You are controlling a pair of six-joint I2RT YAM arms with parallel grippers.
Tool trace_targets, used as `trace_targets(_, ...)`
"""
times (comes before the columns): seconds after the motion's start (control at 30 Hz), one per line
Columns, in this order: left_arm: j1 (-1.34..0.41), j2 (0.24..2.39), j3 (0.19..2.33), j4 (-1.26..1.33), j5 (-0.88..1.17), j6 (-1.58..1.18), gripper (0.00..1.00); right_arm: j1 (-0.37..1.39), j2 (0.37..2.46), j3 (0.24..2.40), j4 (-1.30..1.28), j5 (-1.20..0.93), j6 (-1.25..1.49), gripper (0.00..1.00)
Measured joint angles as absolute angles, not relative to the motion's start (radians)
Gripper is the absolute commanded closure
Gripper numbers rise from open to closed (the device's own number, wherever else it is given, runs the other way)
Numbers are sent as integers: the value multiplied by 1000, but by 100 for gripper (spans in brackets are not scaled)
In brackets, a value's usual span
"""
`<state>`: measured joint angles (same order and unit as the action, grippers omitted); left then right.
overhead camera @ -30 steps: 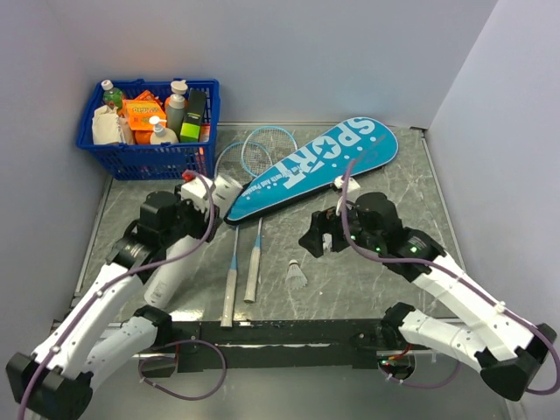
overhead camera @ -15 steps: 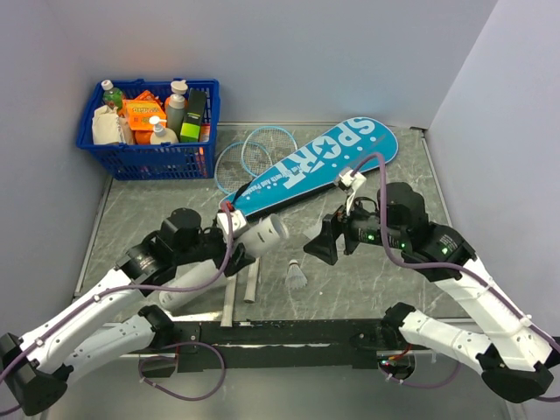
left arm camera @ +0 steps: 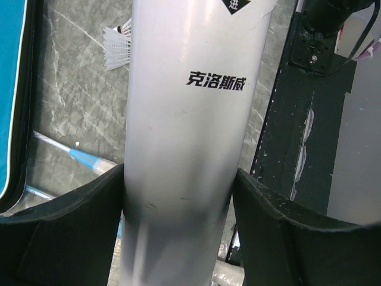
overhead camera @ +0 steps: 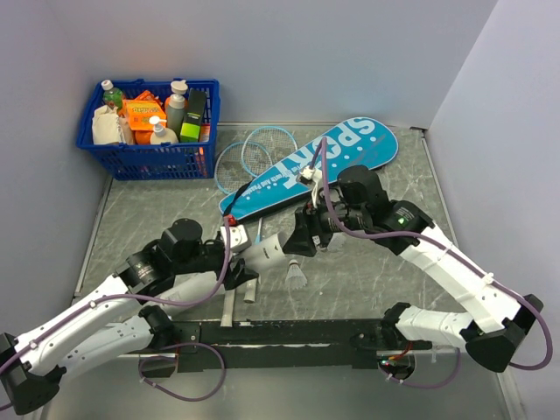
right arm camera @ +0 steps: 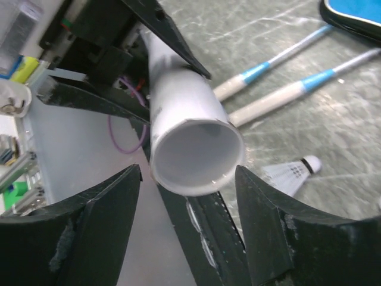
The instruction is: Pack up the badminton gear
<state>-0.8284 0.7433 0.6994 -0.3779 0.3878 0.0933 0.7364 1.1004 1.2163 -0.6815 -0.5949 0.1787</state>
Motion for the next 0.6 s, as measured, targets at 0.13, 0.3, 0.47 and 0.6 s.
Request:
trace_targets(0.13,-830,745,699,-377,388,93,99,763,1109,1218,-652,-622,193,33)
trace_targets(0.3,-830,759,699,-368,385,93,99,802,1115,1220,-624,-637,210,39)
trace_targets(0.47,-831,776,700,-365,383,91,99,829,1141,1227,-618,-624,215,51)
trace_targets(0.6,-831,776,700,-368,376,89,99,829,1149,1227,-619,-594,215,59)
